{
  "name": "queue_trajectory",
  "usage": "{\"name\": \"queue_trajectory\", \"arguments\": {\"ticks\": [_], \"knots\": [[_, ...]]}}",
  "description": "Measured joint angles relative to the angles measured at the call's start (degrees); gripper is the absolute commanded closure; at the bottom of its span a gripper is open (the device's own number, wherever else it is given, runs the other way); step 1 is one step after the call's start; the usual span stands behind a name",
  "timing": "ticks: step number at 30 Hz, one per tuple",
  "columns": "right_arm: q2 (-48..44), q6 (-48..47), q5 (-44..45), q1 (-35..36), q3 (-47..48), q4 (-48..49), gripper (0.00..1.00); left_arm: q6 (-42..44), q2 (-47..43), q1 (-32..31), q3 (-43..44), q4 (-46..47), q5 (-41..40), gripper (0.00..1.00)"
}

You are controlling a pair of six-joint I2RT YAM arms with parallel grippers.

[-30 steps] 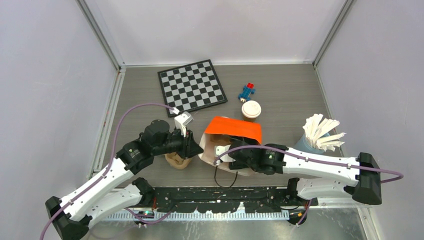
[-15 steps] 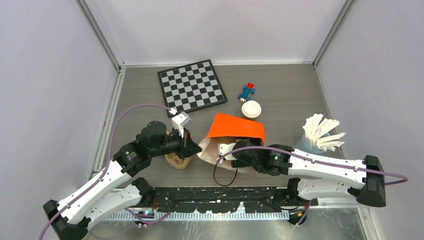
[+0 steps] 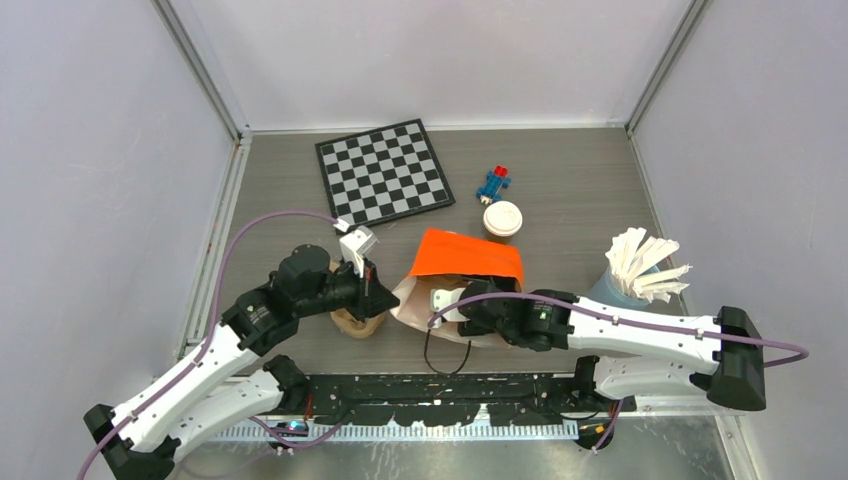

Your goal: Pack the takeout coffee

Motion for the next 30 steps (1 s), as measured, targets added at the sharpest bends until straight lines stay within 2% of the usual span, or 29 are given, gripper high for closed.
{"name": "queue_trajectory", "arguments": {"ticks": [19, 30], "knots": [[0.3, -3.0, 1.0, 0.0, -3.3, 6.1, 0.28, -1.9, -0.6, 0.0, 0.0, -0.1, 0.3, 1.00], [4.9, -4.0, 3.5, 0.1, -2.1, 8.5, 0.28, -4.2, -1.8, 0.0, -0.8, -0.2, 1.6, 1.00]]}}
